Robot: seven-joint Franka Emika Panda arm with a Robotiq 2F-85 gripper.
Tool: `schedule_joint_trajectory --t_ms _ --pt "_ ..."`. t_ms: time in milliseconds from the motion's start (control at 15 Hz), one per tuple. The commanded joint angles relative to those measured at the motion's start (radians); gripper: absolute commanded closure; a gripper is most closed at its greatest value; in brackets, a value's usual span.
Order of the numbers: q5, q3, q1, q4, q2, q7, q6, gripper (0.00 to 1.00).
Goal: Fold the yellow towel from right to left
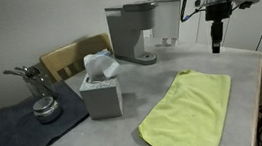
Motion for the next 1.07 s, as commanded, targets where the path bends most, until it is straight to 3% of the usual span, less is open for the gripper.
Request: schedule_joint_trajectory --t_ms 0,333,1000 --pt "0.002 0.043 -0.049 0.033 0.066 -0.043 0.004 0.00" --pt "0.000 0.071 -0.075 0.039 0.115 -0.071 0.021 0.00" --pt "-0.031 0.096 -0.075 0.016 0.179 0.042 0.187 0.00"
